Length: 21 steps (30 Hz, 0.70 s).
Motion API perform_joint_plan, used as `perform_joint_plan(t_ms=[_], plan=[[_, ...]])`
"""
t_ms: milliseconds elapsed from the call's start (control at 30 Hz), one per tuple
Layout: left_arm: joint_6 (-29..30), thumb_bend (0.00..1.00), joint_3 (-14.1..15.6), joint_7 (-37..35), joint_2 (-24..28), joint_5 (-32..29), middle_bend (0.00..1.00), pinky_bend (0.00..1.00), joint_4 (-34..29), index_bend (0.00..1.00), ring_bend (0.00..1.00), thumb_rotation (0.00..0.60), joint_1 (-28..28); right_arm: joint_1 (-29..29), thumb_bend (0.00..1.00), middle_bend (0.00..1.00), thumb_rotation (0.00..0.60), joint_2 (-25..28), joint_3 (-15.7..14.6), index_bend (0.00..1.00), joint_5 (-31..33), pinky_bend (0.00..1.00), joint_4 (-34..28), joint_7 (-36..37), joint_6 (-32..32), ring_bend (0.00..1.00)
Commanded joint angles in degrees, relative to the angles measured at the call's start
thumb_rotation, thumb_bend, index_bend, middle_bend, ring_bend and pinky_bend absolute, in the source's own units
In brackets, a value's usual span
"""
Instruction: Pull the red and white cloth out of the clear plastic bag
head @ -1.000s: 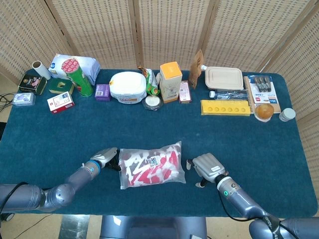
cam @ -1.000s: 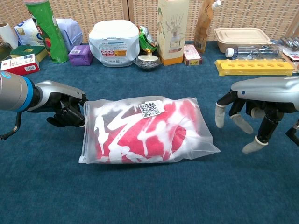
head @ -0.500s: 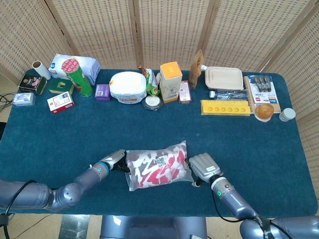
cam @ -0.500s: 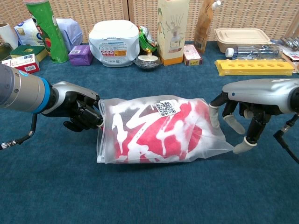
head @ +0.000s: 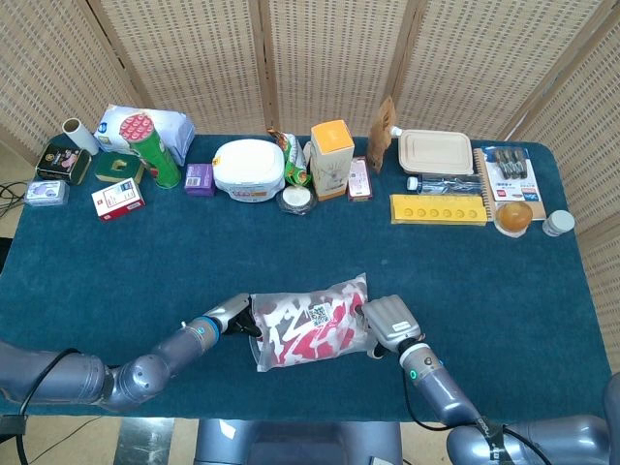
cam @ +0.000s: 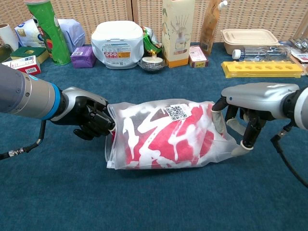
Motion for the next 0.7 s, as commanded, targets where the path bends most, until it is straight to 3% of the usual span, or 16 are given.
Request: perform_joint_plan(t_ms=[33, 467, 700], plan=[[-0.07, 0.44, -0.13, -0.61, -0.26, -0.38, 1.00, 0.91, 0.16, 0.78, 0.96, 0.600, -0.15, 0.63, 0.14, 0.80, 0.600, -1.64, 0.59, 0.48, 1.34, 1.00, 0.26, -1.54, 1.11, 1.00], [-1.79, 0.44, -0.25, -2.56, 0.02, -1.01, 1.00, 0.91, 0.26, 0.78, 0.96, 0.600, -0.48, 0.75, 0.20, 0.91, 0.600, -5.19, 1.51, 0.68, 1.54, 1.00, 2.20, -2.72, 3.25, 1.00], [-1.92, 0.44, -0.15, -3.54, 0.78, -0.68, 1.00, 0.91, 0.02, 0.78, 0.96, 0.600, -0.48, 0.65, 0.31, 0.96, 0.600, -6.90, 1.38, 0.75, 0.09, 1.00, 3.16, -3.87, 4.29, 1.00]])
